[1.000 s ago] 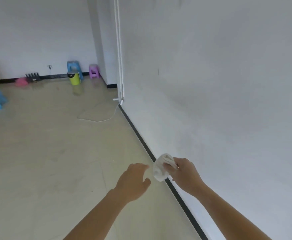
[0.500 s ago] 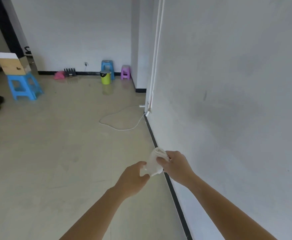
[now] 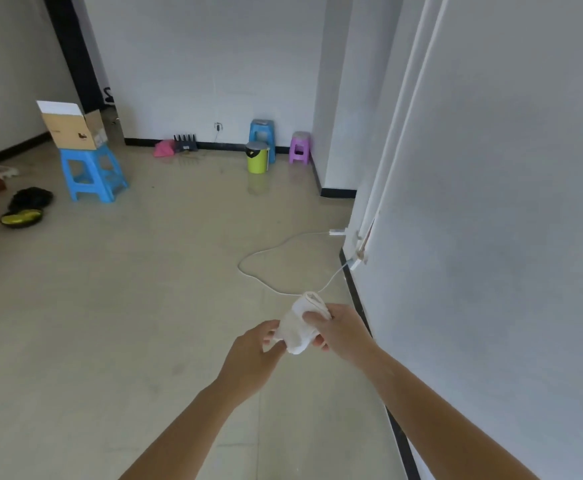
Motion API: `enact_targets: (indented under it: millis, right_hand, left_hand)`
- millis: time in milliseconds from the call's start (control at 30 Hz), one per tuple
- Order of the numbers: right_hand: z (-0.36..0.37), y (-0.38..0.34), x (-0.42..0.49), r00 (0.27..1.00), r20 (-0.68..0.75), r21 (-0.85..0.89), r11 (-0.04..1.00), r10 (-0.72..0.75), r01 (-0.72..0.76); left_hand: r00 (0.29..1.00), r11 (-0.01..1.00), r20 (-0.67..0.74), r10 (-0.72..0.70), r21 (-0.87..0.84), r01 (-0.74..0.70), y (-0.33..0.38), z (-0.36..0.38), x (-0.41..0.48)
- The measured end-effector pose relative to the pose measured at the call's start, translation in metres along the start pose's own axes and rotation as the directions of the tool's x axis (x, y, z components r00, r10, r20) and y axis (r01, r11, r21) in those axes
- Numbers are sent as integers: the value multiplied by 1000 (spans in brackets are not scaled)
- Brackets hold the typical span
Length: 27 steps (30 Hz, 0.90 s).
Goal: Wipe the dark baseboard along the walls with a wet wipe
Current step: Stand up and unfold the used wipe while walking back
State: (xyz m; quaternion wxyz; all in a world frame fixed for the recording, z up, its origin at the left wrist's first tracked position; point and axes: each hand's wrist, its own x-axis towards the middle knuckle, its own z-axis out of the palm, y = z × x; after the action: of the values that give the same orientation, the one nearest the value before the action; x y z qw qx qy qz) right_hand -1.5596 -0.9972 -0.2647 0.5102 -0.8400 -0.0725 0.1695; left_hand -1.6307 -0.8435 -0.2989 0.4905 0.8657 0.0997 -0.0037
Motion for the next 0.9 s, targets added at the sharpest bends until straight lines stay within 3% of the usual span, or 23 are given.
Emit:
enact_targets:
  millis: [200,367,733,900]
  right_hand:
    - [15,-57,162,984,98,267,948,151,-172]
    - [7,-88,307,968,199,480,846,154,-233]
    - [-31,-166,660,933,332,538,784,142,-311]
    - [-4,-203,827,920,387,492,830,63,-263]
  left_hand:
    - [997,981,-25,-77,-183,72,0,-77,157]
    - [982,905,-11,-191,-389,172,-2,-112,305]
    - [941,721,54,-333,-629,291,-10,-200,671]
    - [925,659,57,-377,-684,311,-28,-257,821]
